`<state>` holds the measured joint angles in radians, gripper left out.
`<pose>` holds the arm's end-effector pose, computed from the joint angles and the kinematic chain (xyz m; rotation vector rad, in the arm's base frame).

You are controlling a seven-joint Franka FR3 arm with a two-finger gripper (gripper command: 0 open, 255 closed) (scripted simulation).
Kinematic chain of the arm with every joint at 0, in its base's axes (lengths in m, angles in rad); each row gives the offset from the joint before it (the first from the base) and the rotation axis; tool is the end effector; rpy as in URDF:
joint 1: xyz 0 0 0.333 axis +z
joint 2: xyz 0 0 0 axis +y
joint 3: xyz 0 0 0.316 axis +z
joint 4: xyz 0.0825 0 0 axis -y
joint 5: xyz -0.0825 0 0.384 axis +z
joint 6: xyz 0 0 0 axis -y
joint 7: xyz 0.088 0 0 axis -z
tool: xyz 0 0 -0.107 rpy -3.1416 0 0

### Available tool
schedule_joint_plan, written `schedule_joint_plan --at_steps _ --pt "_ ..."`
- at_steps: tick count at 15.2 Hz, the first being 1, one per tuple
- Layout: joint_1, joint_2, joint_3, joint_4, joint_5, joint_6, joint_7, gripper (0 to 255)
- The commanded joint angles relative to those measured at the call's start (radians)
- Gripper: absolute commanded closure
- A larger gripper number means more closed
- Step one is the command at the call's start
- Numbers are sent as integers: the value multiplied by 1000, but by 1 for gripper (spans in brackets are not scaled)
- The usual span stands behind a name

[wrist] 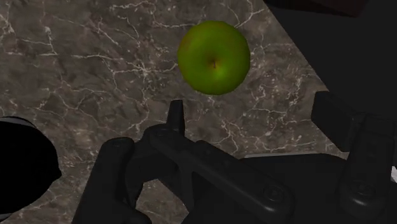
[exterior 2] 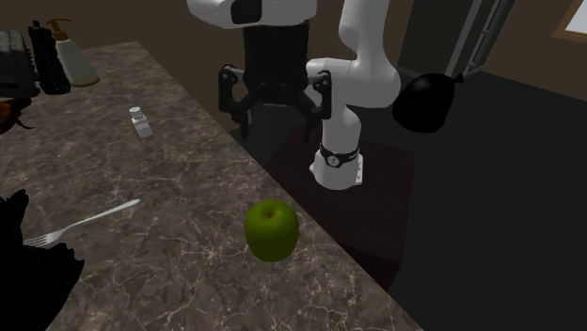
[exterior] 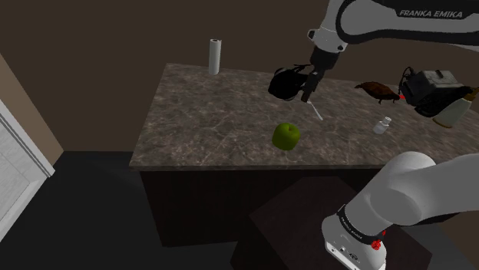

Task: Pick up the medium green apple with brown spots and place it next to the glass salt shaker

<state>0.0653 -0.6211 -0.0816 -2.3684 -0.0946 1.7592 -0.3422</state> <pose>0.3654 -0.0189 0.5450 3.0454 0.5511 0.0043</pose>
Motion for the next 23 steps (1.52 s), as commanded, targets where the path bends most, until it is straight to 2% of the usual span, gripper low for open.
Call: schedule_joint_plan --at_steps 1,8,16,23 --pt "16 46 -23 -24 -7 33 -74 0" --pt "58 244 -93 -55 -32 142 -310 0" --pt "54 268 -102 -140 -39 250 -309 0" --pt "54 268 -102 -140 -39 250 -309 0"
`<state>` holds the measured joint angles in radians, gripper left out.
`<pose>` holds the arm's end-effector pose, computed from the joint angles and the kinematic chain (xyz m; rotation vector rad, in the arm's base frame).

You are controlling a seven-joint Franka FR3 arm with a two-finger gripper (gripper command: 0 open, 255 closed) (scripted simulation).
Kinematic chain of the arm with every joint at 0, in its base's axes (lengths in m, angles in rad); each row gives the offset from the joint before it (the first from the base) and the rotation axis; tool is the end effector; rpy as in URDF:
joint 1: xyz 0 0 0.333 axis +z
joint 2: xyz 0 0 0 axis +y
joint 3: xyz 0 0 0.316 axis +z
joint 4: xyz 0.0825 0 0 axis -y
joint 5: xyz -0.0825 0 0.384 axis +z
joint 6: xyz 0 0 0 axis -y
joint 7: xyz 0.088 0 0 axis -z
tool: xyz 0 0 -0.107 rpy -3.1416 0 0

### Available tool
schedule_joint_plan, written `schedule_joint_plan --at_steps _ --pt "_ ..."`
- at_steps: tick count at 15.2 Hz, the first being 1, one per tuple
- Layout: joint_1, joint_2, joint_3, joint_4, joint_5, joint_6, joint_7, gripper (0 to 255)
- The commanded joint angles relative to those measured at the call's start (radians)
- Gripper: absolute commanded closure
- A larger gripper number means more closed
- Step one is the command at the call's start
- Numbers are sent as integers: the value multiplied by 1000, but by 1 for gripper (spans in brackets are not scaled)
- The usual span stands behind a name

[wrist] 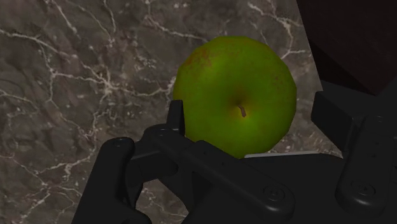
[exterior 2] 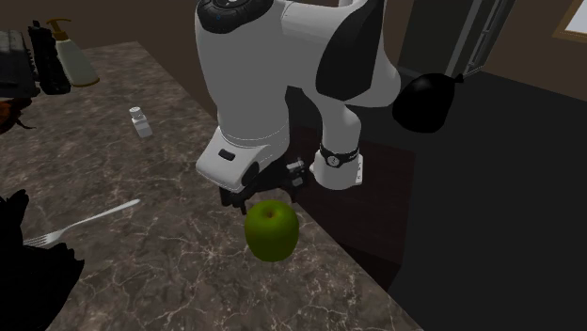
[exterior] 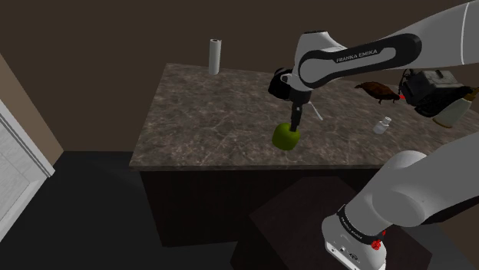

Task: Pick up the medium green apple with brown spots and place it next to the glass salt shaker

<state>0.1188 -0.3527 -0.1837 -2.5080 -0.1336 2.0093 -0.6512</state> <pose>0.4049 -0.0336 0.3939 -2.9575 -1.0263 0.2482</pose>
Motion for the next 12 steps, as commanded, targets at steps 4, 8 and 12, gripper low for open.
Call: schedule_joint_plan --at_steps 4,8,12 --pt "0 0 0 0 0 0 0 255" --pt "0 0 0 0 0 0 0 255" --pt "0 -13 2 17 1 -30 -1 255"
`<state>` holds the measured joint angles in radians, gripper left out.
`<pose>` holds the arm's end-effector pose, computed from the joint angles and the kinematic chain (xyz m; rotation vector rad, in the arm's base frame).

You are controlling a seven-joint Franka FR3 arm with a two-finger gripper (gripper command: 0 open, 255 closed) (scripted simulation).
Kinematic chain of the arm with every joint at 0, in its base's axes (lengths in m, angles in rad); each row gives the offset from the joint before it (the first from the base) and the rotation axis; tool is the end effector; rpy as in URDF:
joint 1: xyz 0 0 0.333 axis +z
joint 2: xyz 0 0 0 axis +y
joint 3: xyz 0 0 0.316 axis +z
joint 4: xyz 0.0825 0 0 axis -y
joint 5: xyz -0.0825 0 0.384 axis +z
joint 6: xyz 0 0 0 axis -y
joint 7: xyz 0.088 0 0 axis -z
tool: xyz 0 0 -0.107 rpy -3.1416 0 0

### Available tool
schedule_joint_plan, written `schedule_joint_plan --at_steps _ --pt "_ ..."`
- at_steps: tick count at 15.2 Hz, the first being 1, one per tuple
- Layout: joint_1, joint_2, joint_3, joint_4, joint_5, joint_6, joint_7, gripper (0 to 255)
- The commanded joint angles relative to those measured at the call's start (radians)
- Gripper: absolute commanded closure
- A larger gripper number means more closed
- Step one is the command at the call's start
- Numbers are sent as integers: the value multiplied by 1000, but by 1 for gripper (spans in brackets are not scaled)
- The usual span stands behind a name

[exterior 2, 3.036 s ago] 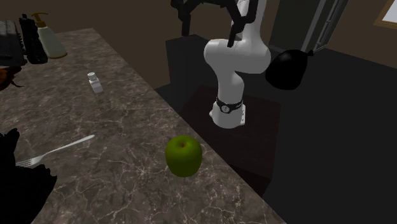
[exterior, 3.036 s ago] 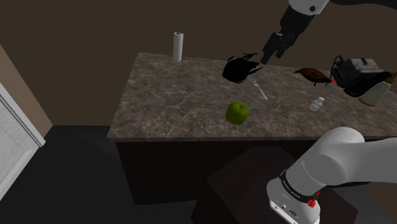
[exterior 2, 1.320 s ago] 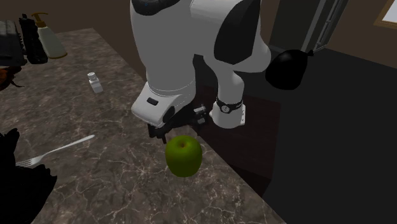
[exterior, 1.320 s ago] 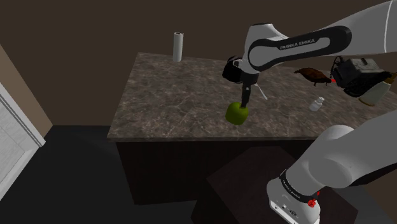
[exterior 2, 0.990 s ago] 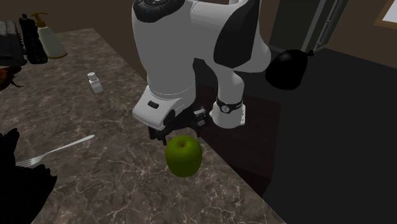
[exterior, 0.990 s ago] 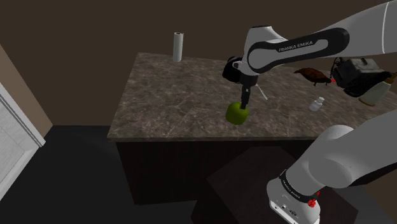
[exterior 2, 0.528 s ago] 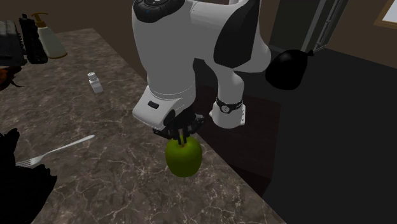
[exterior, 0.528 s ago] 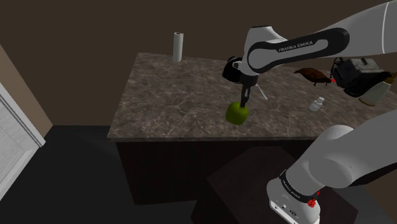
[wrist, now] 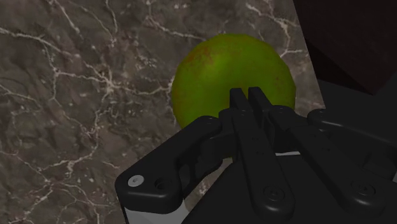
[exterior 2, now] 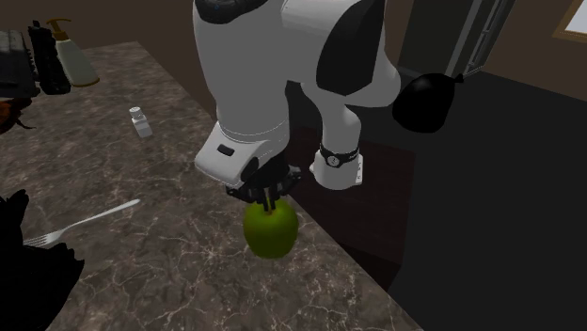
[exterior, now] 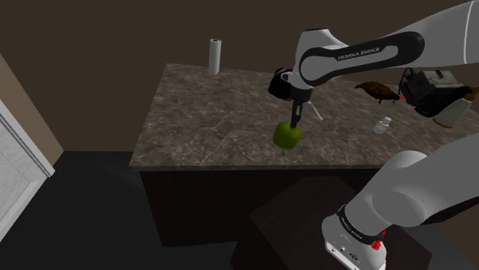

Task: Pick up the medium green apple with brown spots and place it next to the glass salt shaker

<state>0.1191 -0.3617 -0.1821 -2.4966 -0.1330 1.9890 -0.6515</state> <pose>0.4050 -0.0335 0.4011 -2.9574 -1.0264 0.2481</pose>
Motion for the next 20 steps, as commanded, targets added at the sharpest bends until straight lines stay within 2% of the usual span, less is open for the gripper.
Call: schedule_joint_plan --at_steps 1,20 --pt "0 -10 2 14 0 -24 -1 255" --pt "4 -76 20 218 10 -294 -11 255"
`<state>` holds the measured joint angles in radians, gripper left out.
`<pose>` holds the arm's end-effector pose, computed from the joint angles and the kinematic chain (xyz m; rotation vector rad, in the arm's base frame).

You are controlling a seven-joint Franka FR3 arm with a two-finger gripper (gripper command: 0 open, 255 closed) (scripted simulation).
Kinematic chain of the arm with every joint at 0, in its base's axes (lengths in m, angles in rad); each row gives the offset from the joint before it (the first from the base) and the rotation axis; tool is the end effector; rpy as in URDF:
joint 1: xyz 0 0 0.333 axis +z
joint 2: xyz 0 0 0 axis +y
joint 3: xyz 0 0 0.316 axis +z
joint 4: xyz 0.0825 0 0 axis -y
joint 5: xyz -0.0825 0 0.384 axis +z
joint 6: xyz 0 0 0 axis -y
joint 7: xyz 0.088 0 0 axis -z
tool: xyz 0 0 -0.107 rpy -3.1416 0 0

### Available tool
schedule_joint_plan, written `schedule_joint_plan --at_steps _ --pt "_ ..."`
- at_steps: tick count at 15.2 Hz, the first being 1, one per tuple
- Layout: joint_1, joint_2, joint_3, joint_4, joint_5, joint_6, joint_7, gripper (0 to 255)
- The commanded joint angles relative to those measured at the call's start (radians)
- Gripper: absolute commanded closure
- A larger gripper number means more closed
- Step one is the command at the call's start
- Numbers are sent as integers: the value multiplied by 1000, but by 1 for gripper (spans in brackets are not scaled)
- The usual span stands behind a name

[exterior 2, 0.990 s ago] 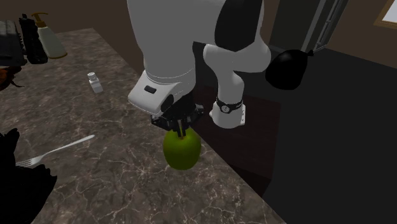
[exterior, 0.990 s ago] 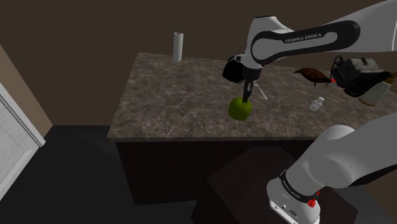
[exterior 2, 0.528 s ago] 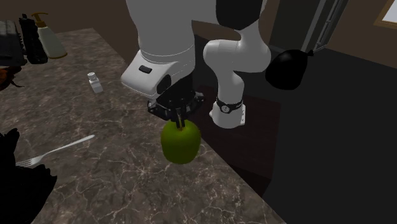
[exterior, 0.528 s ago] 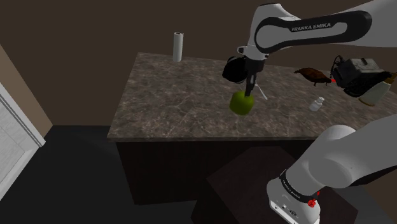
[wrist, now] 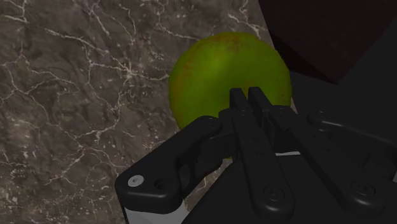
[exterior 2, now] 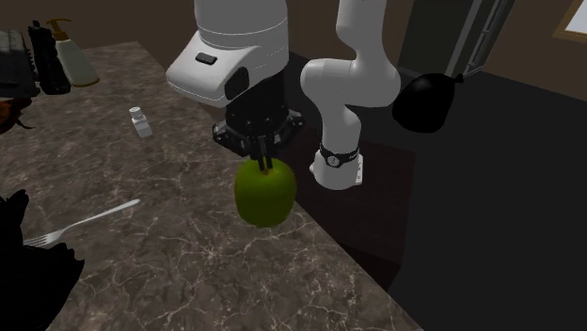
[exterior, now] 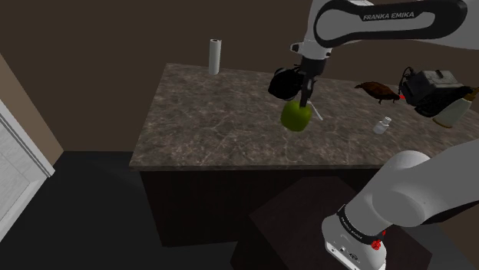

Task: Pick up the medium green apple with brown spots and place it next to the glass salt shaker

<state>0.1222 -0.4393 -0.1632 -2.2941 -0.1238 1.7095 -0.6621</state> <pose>0.4039 -0.0339 0.5045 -2.9576 -1.0261 0.2478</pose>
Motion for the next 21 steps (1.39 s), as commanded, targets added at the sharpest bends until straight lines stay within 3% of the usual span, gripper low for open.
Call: schedule_joint_plan --at_steps 1,12,21 --pt "1 1 2 28 2 -28 -1 255" --pt "4 5 10 174 8 -170 -9 255" --pt "-82 -157 -119 65 -111 -197 -188 255"
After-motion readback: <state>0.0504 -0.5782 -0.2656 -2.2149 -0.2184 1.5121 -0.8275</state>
